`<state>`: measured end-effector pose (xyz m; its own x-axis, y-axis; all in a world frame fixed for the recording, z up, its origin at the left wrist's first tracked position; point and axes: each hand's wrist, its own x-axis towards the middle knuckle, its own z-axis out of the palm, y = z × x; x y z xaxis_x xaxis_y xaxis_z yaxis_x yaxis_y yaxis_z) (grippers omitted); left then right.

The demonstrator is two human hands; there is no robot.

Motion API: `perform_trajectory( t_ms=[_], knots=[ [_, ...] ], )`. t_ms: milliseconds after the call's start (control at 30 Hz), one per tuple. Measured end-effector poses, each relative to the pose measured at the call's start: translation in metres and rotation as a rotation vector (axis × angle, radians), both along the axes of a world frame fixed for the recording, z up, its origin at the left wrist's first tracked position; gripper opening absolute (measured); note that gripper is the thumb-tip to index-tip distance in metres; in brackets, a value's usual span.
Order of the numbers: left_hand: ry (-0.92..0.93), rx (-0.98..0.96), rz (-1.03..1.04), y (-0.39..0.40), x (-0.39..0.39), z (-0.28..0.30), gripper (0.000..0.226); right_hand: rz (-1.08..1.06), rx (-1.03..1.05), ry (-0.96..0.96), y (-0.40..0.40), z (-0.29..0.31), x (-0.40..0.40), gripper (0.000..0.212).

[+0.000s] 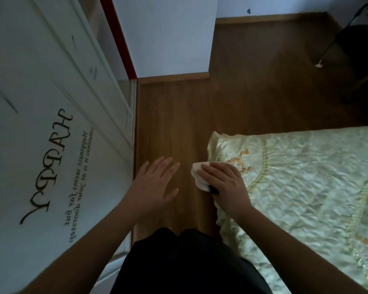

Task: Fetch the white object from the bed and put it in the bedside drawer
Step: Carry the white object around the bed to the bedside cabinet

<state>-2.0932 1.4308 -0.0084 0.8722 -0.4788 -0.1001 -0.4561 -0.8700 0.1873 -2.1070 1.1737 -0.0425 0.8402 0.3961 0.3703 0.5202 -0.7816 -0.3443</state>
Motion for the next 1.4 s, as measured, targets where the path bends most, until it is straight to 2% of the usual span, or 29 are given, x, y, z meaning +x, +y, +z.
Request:
perform_trajectory(
  t_ms=[267,433,667,933,1067,1267,1400],
  knots=[
    [-0.04,-0.003,0.0,0.009,0.137,-0.019,0.068,-0.015,-0.019,0.054,0.033,-0.021,0.139,0.056],
    [-0.049,0.016,0.0,0.036,0.238,-0.016,0.064,0.012,-0.059,0.038,0.061,-0.01,0.233,0.052],
    [-0.066,-0.01,-0.097,0.051,0.379,-0.012,0.064,-0.122,-0.052,0.018,0.057,0.003,0.339,0.053],
    [-0.032,0.006,-0.243,-0.027,0.544,-0.031,0.066,-0.262,-0.038,0.049,0.002,-0.022,0.482,0.067],
    [-0.031,0.016,-0.266,-0.073,0.632,-0.017,0.063,-0.296,-0.028,0.08,-0.036,-0.015,0.559,0.077],
    [-0.031,0.026,-0.331,-0.138,0.75,0.011,0.07,-0.383,0.013,0.024,-0.092,0.019,0.657,0.073],
    [-0.017,0.025,-0.415,-0.176,0.816,0.01,0.07,-0.462,0.004,0.032,-0.118,0.018,0.709,0.071]
  ],
)
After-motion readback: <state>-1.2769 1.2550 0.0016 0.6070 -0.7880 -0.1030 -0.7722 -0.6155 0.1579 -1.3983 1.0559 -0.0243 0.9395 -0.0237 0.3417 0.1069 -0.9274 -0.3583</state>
